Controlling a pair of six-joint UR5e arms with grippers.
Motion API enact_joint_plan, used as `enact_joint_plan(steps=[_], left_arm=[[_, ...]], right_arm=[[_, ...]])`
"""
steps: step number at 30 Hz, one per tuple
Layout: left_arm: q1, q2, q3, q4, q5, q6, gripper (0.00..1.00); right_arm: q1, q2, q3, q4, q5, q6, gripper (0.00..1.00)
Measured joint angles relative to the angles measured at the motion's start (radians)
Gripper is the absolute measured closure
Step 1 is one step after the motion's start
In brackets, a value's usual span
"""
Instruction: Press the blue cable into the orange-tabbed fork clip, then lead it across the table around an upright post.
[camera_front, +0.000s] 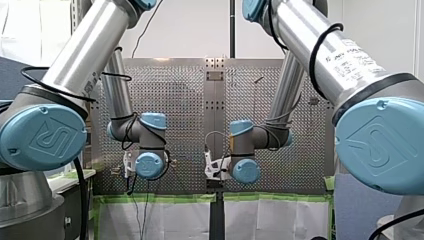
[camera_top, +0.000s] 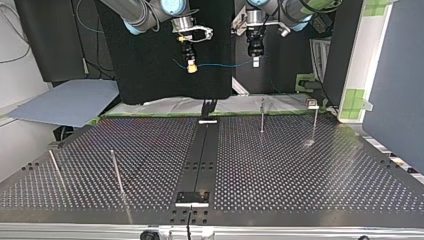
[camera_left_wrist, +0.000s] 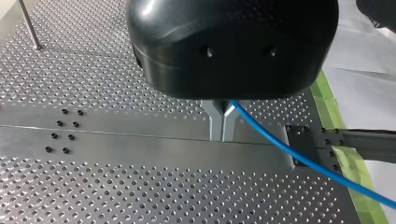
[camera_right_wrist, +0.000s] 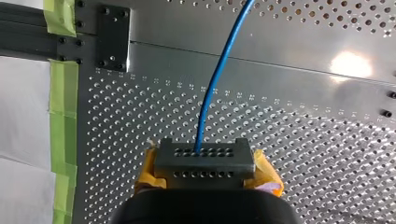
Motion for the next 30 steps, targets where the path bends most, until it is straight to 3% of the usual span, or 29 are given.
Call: enact_joint_plan(steps=[10, 16, 30], left_arm=[[0.000, 0.000, 0.000, 0.000, 0.000, 0.000, 1.00], [0.000, 0.000, 0.000, 0.000, 0.000, 0.000, 1.00], [0.010, -0.010, 0.001, 0.010, -0.008, -0.006, 1.00]], right_arm=[[0.004, 0.036, -0.048, 0.054, 0.038, -0.007, 1.00], [0.005, 0.039, -0.058, 0.095, 0.043, -0.008, 1.00], [-0.001, 0.040, -0.065, 0.103, 0.040, -0.006, 1.00]])
